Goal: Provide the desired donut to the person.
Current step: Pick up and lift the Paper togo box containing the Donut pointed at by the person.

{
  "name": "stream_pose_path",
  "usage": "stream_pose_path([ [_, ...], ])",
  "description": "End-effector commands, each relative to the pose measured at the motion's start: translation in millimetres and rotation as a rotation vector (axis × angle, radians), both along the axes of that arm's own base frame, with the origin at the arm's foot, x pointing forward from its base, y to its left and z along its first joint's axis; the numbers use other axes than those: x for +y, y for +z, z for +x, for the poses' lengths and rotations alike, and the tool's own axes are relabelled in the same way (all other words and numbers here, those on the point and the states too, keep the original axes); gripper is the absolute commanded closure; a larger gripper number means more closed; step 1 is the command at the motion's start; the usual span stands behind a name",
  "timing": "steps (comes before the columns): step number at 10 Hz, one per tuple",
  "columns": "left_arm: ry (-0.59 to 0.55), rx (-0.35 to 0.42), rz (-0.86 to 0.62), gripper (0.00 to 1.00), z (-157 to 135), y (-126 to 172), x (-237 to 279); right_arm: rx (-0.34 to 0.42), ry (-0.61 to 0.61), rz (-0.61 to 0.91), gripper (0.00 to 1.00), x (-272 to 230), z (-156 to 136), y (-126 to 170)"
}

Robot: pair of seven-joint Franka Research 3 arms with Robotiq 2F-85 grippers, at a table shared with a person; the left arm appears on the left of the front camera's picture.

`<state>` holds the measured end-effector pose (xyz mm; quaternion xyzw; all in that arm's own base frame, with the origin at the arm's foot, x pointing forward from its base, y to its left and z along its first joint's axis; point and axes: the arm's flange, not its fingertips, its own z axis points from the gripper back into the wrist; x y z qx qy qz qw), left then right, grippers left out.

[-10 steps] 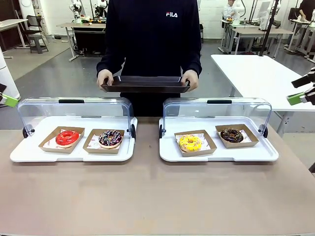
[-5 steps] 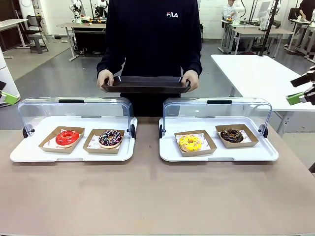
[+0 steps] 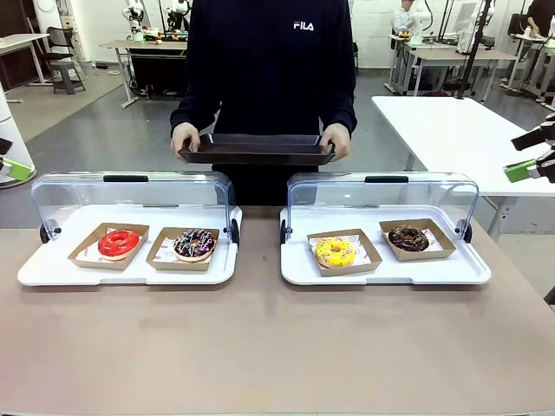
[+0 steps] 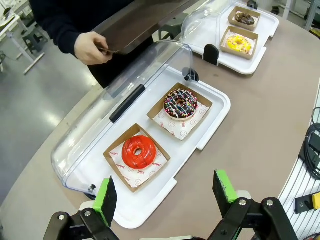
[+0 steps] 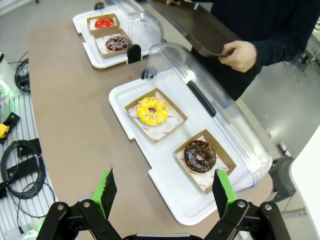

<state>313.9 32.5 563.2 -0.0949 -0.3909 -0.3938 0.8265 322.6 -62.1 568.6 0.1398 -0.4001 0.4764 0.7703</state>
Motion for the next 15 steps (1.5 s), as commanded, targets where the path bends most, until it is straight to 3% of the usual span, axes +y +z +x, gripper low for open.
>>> stream_pose_path([
  [1,0.016,0.002,0.002,0.00,-0.5,0.8,1.2,0.003,-0.001,-0.010,0.00,0.1,0.2,-0.9],
  [15,0.016,0.002,0.002,0.00,-0.5,0.8,1.2,0.003,-0.001,-0.010,0.00,0.1,0.2,-0.9],
])
